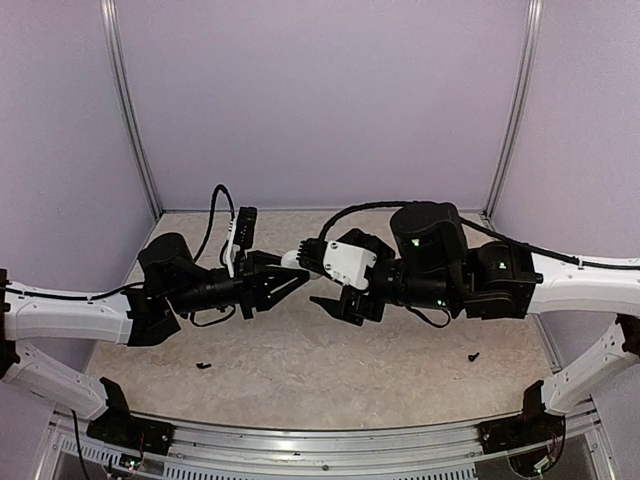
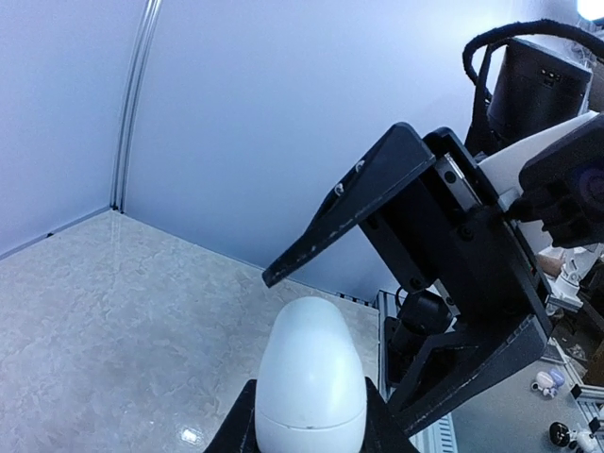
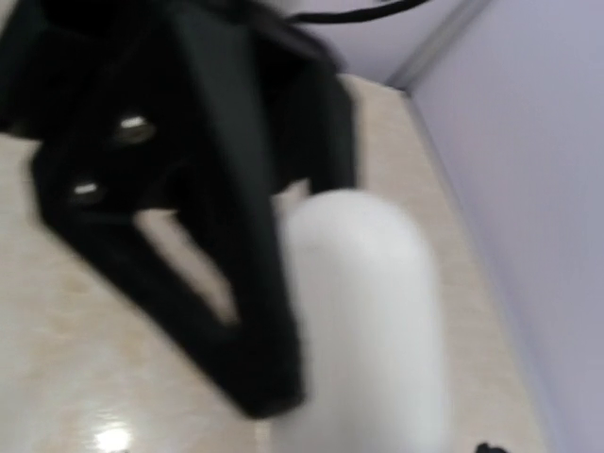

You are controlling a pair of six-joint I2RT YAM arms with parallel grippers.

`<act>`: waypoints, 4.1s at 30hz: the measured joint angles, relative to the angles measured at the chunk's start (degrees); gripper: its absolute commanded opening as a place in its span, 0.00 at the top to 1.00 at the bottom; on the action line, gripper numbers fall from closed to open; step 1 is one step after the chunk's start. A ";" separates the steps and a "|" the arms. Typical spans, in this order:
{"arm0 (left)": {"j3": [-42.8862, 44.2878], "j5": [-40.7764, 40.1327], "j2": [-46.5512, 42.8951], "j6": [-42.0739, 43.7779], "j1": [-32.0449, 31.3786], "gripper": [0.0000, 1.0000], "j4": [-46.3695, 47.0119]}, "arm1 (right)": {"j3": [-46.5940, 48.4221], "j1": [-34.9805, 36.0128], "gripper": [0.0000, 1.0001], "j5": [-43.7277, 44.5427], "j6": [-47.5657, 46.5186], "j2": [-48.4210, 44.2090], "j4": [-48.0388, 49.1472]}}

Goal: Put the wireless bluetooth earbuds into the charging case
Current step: Pass from the left arm to the right, then place the charging case with the earbuds at the center of the board.

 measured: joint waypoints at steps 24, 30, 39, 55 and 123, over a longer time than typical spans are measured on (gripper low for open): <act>0.55 -2.60 1.51 -7.41 0.02 0.93 -2.12 | 1.86 1.33 0.54 13.77 -10.25 7.28 5.77; 0.92 -3.43 1.84 -7.54 0.15 0.93 -3.39 | 1.99 1.36 0.68 14.84 -10.95 8.15 5.99; 0.24 -3.41 2.12 -8.96 0.28 0.90 -3.41 | 2.29 1.33 0.76 14.16 -7.34 8.72 4.42; 2.32 -1.73 4.61 -9.05 0.79 0.49 -3.69 | 1.29 0.96 0.83 13.49 -5.64 7.65 3.41; 26.97 -28.33 37.05 12.35 21.86 0.28 -51.32 | 5.84 -39.58 0.50 -31.54 19.30 35.65 -4.52</act>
